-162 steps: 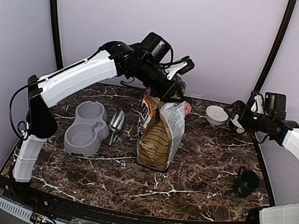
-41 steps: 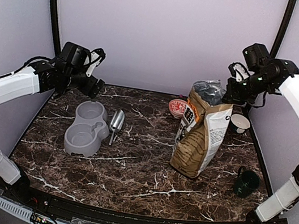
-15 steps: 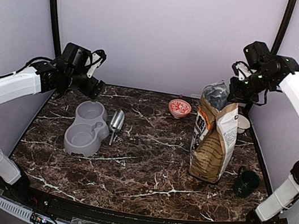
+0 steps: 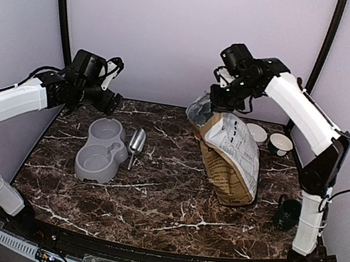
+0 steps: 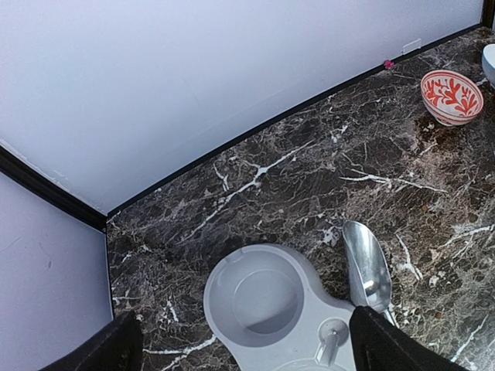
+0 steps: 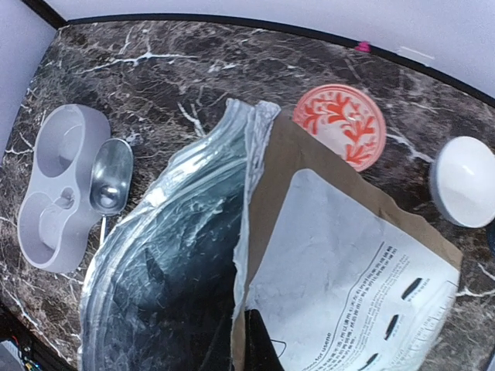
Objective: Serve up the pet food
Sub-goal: Adjust the pet food bag at the center of the board.
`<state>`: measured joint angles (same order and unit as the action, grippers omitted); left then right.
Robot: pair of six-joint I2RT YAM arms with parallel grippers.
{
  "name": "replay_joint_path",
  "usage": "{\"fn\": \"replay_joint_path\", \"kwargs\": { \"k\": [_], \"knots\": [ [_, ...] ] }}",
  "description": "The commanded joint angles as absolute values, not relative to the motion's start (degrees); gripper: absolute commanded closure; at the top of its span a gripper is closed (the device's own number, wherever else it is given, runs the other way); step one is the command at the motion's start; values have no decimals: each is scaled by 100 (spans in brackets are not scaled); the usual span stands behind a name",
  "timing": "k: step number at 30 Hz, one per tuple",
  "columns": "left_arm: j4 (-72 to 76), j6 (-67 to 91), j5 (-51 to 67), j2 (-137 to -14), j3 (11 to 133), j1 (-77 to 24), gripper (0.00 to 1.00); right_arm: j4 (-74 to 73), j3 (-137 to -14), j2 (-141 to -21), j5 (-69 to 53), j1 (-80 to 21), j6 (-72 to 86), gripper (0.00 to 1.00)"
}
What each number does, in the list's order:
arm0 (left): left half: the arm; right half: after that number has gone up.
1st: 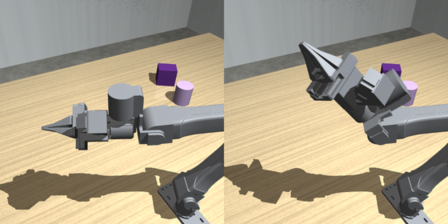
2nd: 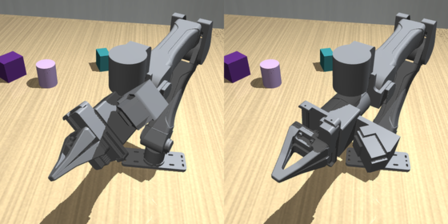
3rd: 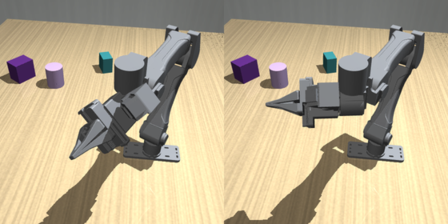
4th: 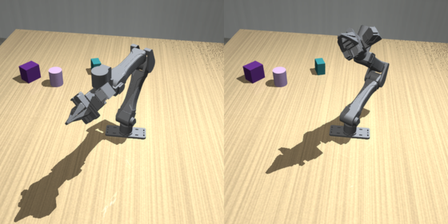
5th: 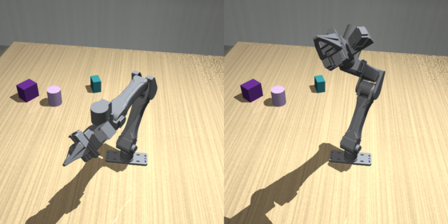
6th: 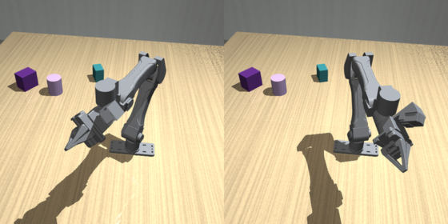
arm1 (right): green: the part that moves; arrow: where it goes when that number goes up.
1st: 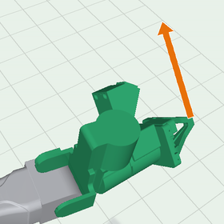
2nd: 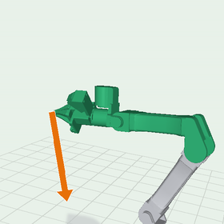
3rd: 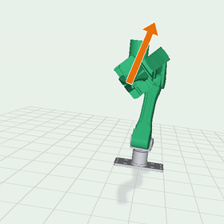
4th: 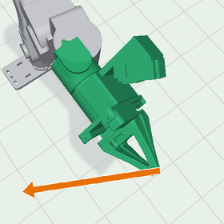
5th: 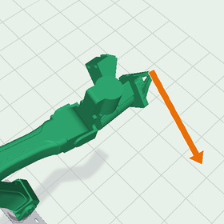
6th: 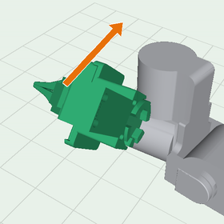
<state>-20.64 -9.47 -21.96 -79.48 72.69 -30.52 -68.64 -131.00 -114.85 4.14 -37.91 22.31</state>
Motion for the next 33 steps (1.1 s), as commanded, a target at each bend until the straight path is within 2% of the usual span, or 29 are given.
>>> {"fn": "replay_joint_path", "kwargs": {
  "k": [1,12,23,29,33],
  "knots": [
    [-1978,-1031,-2393,-7682,7213,-3054,4,-6048,-13440,-12225,50,-4440,2540,100],
    [-1970,-1068,-2487,-7656,7209,-3051,5,-5589,-13292,-13513,-212,-5446,2648,100],
    [-2032,-1022,-2444,-7717,7251,-3052,5,-5389,-12150,-13781,-21,-6063,2463,100],
    [-2043,-1015,-2435,-7717,7264,-3053,5,-4566,-10825,-13703,68,-6181,2515,100],
    [-2056,-1022,-2446,-7734,7260,-3056,5,-4539,-10749,-13687,256,-6187,2520,100]
  ]
}}
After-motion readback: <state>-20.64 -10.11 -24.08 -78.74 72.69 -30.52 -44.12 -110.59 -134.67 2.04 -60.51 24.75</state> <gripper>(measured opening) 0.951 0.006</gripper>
